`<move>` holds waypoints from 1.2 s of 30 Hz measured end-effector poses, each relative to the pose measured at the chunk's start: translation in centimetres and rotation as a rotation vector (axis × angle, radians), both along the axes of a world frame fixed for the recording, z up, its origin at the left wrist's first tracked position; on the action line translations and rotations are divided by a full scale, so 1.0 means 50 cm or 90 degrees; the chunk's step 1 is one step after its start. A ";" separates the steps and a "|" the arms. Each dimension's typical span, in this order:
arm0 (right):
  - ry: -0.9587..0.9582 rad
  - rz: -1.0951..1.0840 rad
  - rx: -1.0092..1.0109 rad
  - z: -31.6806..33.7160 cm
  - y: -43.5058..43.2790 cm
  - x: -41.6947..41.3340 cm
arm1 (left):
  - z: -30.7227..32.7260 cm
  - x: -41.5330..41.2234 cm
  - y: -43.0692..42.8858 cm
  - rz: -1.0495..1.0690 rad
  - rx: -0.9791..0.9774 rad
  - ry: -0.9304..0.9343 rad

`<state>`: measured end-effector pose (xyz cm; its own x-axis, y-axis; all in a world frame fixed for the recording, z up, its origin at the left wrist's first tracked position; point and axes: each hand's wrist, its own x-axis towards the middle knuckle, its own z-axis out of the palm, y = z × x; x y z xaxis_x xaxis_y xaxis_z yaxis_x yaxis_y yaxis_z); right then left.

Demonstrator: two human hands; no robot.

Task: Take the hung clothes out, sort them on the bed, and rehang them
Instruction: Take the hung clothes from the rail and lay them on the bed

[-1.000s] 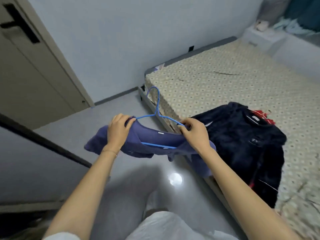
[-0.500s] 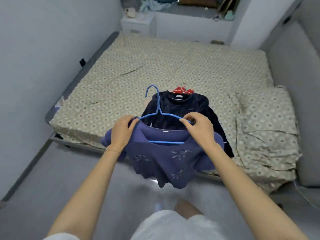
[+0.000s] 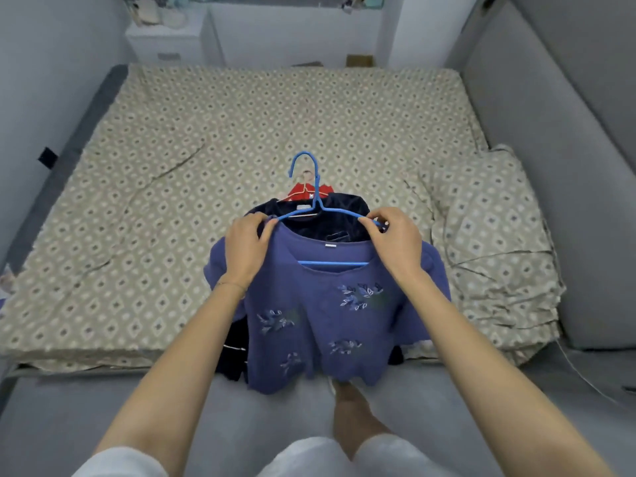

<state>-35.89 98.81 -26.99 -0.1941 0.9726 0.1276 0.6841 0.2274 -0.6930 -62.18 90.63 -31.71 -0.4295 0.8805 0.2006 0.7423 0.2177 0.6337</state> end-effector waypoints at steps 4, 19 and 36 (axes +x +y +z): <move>-0.008 0.007 -0.030 -0.065 0.165 -0.054 | -0.047 -0.041 0.151 0.034 -0.026 0.017; -0.088 0.085 -0.185 -0.365 0.535 -0.217 | -0.322 -0.169 0.468 0.094 -0.202 0.031; -0.235 0.187 -0.151 -0.371 0.523 -0.284 | -0.310 -0.165 0.379 0.079 -0.251 0.006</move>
